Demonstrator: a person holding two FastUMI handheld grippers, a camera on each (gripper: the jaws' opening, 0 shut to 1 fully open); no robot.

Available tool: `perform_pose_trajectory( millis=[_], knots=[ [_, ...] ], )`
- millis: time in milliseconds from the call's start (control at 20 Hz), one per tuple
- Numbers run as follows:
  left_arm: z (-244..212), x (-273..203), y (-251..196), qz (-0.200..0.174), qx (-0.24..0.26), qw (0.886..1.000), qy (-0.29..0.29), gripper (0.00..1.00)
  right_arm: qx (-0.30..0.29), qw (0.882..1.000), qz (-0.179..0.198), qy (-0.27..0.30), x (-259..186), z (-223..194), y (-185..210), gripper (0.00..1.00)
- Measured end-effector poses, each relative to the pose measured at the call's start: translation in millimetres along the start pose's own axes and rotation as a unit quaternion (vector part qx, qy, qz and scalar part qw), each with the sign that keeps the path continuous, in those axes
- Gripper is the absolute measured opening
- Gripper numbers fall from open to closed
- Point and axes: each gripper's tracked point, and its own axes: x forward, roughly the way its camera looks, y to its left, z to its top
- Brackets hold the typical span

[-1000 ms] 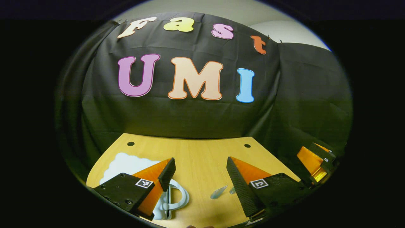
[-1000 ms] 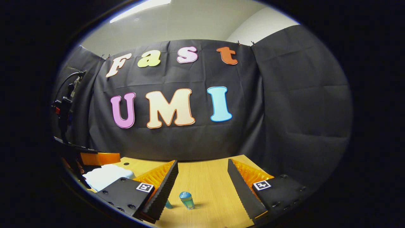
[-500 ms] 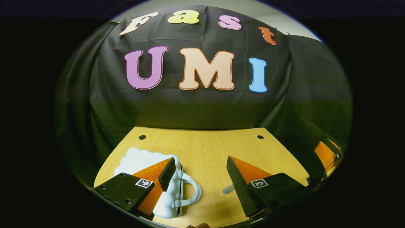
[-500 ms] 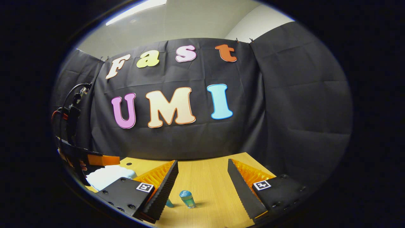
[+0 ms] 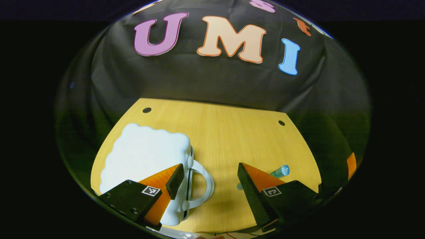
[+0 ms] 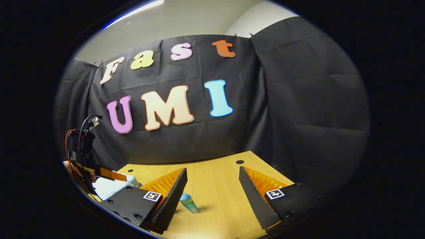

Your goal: First open the suitcase, pack the skin care products into it, and then close the suitcase.

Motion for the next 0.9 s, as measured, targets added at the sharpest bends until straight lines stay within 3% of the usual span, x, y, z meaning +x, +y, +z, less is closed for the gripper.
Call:
perform_pose_trajectory(
  millis=[200, 350, 500, 700, 900],
  knots=[
    [-17, 23, -5, -0.015, -0.019, 0.998, 0.060, 0.95, 0.020, 1.000, -0.013, 0.017, -1, -8, -14, 0.98],
    [-32, 45, 2, 0.006, -0.034, 0.994, 0.105, 0.95, 0.015, 0.999, -0.027, 0.020, -2, -9, -26, 0.94],
    [-47, 58, 7, 0.021, -0.045, 0.987, 0.151, 0.95, 0.015, 0.999, -0.032, 0.022, -4, -9, -31, 0.98],
    [-64, 69, 7, 0.028, -0.037, 0.979, 0.199, 0.90, 0.020, 0.999, -0.039, 0.029, -7, -13, -39, 0.98],
    [-81, 75, 16, 0.051, 0.004, 0.968, 0.244, 0.75, 0.029, 0.998, -0.044, 0.034, -9, -15, -46, 0.98]
  ],
)
